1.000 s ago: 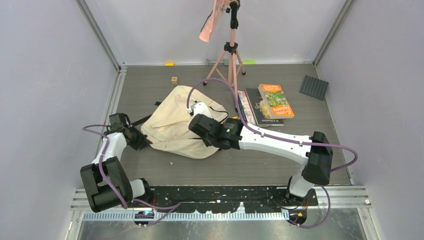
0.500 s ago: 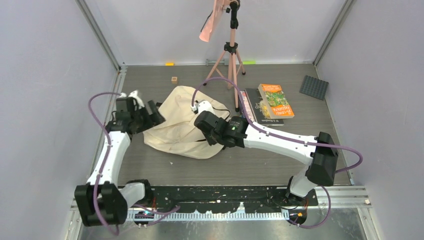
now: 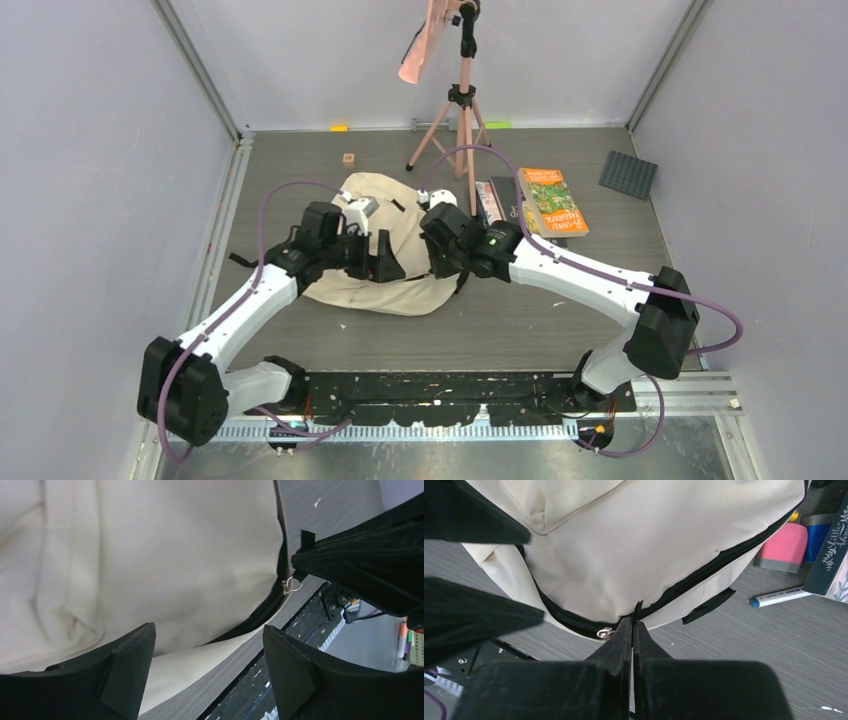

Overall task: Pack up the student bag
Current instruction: Unzip the student bag at the center of the board.

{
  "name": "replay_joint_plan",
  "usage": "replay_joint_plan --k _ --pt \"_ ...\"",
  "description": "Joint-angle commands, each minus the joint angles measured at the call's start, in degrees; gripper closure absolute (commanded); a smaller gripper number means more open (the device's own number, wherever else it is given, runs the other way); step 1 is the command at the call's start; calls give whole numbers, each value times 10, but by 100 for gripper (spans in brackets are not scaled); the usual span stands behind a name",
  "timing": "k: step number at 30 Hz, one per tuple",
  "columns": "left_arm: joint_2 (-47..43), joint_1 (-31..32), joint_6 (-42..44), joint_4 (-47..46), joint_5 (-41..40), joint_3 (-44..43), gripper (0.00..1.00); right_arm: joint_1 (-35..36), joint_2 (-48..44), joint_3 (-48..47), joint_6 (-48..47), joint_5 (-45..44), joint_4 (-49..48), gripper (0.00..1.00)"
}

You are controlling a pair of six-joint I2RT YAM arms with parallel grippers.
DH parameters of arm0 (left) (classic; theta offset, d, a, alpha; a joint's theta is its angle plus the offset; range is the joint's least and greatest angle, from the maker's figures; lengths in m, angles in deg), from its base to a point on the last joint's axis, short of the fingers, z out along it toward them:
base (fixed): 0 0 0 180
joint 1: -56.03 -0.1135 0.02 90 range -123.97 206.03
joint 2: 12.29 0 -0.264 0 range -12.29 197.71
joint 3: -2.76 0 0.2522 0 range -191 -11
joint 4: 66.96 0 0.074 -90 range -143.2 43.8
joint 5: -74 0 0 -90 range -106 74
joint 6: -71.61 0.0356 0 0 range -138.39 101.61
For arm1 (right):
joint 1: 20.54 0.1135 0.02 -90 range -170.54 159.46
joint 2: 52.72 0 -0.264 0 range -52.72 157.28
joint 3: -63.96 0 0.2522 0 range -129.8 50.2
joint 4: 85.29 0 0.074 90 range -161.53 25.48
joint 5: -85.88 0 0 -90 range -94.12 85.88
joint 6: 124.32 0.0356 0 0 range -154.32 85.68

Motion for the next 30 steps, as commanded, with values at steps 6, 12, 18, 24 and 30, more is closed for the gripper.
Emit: replay_joint_plan --k 6,12,18,24,30 --pt "78 68 -11 -78 10 -25 24 -8 -23 2 26 31 -28 99" --pt "79 70 -37 -127 -12 -18 32 -9 -25 5 29 32 -28 99" --pt "97 89 -42 -139 -4 -16 34 -11 -23 5 28 33 -28 99" --pt "107 117 -34 -125 -10 -15 50 -13 -21 3 28 27 -27 99" --pt "94 120 -39 -116 -21 -5 85 -13 -22 0 28 -5 -15 99"
